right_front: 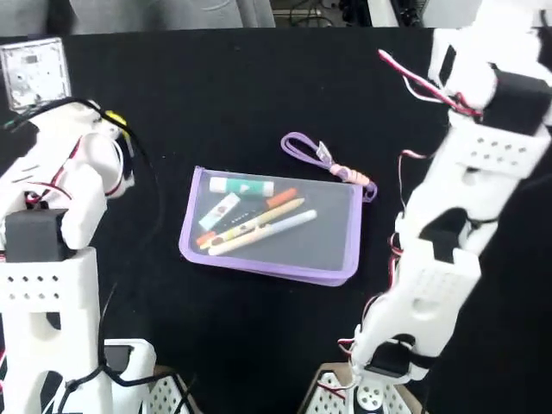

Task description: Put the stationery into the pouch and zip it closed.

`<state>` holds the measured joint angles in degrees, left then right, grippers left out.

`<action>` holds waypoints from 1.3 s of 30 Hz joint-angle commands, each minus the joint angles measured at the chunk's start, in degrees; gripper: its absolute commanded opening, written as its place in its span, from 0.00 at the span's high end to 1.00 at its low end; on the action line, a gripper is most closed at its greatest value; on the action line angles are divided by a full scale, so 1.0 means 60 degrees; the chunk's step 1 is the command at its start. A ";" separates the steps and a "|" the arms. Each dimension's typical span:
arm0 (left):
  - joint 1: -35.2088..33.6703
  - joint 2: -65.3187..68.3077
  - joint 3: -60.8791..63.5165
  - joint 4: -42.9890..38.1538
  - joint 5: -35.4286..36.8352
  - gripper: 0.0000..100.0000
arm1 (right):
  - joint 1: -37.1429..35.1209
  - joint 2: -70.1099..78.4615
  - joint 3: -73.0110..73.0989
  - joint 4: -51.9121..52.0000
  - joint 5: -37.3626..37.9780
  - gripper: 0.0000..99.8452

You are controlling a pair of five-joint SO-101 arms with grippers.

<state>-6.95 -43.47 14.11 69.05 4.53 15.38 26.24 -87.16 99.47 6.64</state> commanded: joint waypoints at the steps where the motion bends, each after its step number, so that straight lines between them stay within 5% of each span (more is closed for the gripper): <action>1: -0.0081 -0.0278 -0.0066 0.0542 0.0044 0.97 | 0.0117 -0.1136 -0.0300 0.0308 -0.0308 0.94; 10: 0.1575 -0.2652 0.1033 0.1392 0.0044 0.97 | 0.0073 -0.2659 -0.0300 0.0308 -0.0337 0.99; 23: 0.2073 -0.9656 0.5355 -0.0498 0.0059 0.97 | 0.0059 -0.6469 0.3905 0.0264 -0.0337 0.99; 39: 0.2059 -1.0198 0.6982 -0.0044 0.0059 0.97 | 0.0044 -1.1582 0.9590 -0.0176 -0.0337 0.99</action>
<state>4.84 -104.31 55.25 68.00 4.53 15.30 -38.02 -34.77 99.47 5.23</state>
